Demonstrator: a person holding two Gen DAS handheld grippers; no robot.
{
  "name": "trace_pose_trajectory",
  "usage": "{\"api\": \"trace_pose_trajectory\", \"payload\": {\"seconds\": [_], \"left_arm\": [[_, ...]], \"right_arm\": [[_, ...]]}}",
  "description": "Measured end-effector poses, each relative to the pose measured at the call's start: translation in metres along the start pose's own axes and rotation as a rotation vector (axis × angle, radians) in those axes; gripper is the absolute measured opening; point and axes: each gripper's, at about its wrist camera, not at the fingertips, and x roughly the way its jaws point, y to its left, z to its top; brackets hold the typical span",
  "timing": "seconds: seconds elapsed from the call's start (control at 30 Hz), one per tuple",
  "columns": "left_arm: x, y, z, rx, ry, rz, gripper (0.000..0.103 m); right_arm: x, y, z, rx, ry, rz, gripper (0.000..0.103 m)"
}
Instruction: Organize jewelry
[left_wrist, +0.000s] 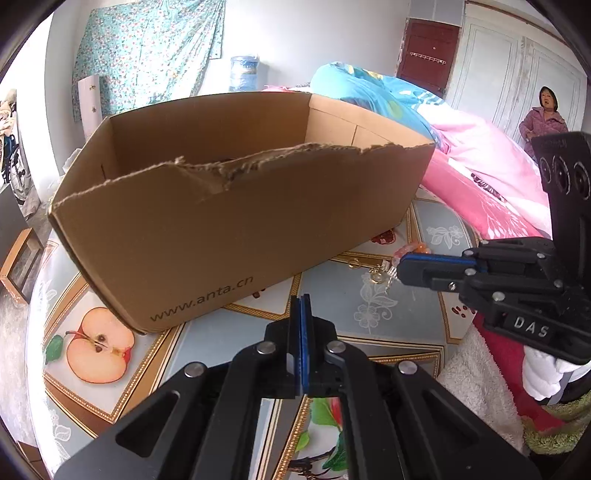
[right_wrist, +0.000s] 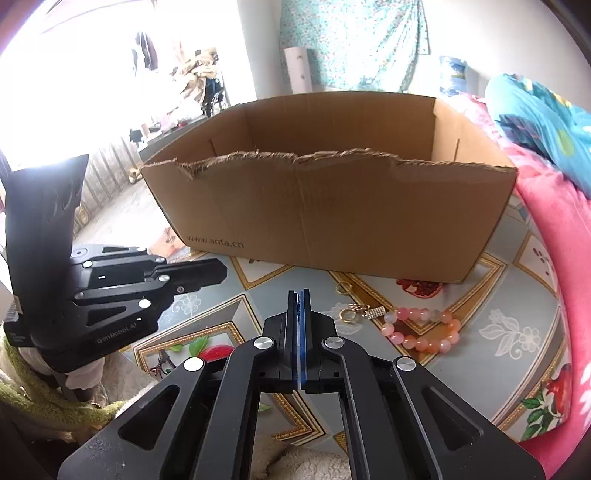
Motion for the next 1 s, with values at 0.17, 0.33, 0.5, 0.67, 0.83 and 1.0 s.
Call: {"api": "trace_pose_trajectory", "payload": {"seconds": [0.17,0.33,0.5,0.67,0.83,1.0], "left_arm": [[0.01,-0.016,0.006,0.036,0.006,-0.015,0.008],[0.033,-0.035,0.015,0.108,0.015,0.007,0.014],[0.059,-0.052,0.024,0.183,0.037,0.055,0.014],[0.075,-0.059,0.028,0.186,0.08,0.057,0.014],[0.08,-0.058,0.032,0.136,0.098,0.069,0.016],[0.083,-0.06,0.035,0.076,0.095,0.11,0.016]], "right_arm": [[-0.034,-0.021,-0.003,0.081,-0.048,0.001,0.0],[-0.041,-0.038,-0.006,0.143,-0.07,0.016,0.0],[-0.026,-0.044,-0.011,0.188,-0.071,0.041,0.0],[-0.017,-0.048,-0.012,0.207,-0.064,0.06,0.0],[-0.015,-0.051,-0.014,0.22,-0.065,0.074,0.0],[-0.015,-0.051,-0.017,0.23,-0.069,0.08,0.0]]}}
